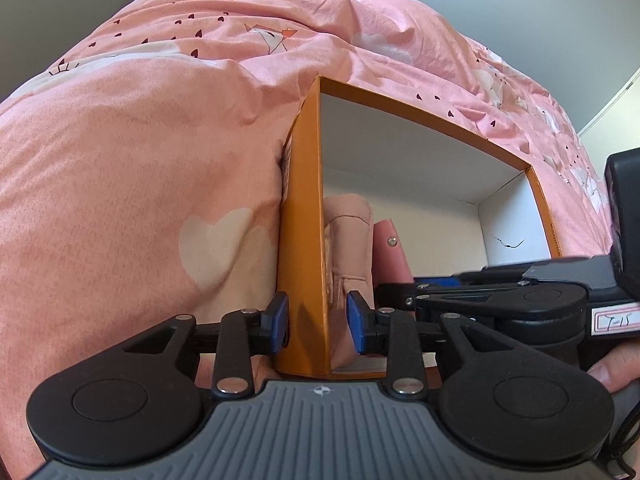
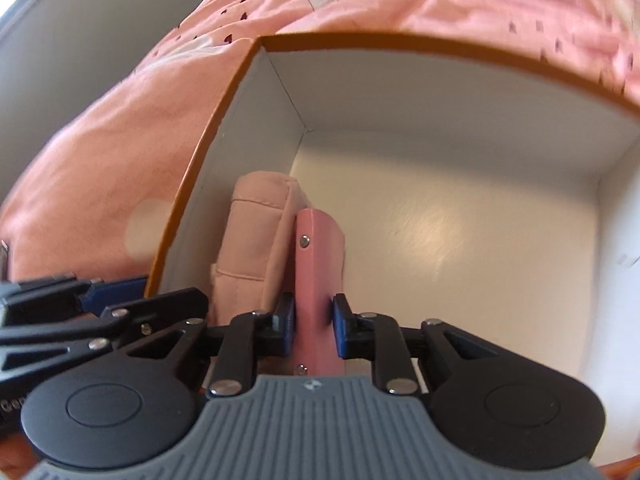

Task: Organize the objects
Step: 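Release the pink pouch and pink wallet against the box wall, open both tools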

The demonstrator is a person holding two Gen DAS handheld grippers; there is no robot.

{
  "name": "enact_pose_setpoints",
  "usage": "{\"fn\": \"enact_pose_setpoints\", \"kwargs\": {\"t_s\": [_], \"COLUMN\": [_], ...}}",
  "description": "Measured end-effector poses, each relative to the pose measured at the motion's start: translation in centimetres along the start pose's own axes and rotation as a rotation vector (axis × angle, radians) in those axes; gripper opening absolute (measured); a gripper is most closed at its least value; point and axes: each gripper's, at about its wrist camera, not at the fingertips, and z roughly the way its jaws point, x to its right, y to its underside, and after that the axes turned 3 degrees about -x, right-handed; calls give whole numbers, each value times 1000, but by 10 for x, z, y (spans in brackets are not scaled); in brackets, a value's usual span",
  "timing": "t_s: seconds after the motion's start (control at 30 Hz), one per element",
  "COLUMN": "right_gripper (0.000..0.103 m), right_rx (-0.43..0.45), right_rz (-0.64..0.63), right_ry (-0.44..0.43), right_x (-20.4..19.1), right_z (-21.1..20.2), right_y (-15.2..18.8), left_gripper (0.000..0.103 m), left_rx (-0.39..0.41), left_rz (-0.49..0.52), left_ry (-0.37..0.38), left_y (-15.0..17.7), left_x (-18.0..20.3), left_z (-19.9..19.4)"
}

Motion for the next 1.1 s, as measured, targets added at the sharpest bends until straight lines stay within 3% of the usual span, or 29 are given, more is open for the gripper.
{"fn": "enact_pose_setpoints", "kwargs": {"t_s": [0.07, 0.13, 0.3, 0.6, 0.9, 1.1], "right_gripper": [21, 23, 27, 19, 20, 24], "right_rx": [-3, -30, -27, -42, 52, 117], "right_rz": [-70, -79, 32, 159, 119, 107], "right_ry": [64, 64, -104, -225, -212, -247], "right_x": [-9, -10, 4, 17, 17, 15], "right_z": [0, 8, 4, 8, -35, -73], "right_y": [-3, -8, -11, -10, 3, 31], "left_gripper": [35, 32, 32, 32, 32, 38], "left_rx": [-1, -1, 4, 30, 73, 16], "left_rz": [-1, -5, -13, -5, 50, 118], "left_ry": [1, 2, 4, 9, 10, 34], "left_y": [0, 1, 2, 1, 4, 20], "left_x": [-1, -2, -6, -4, 4, 13], "left_z": [1, 0, -4, -13, -42, -59]}}
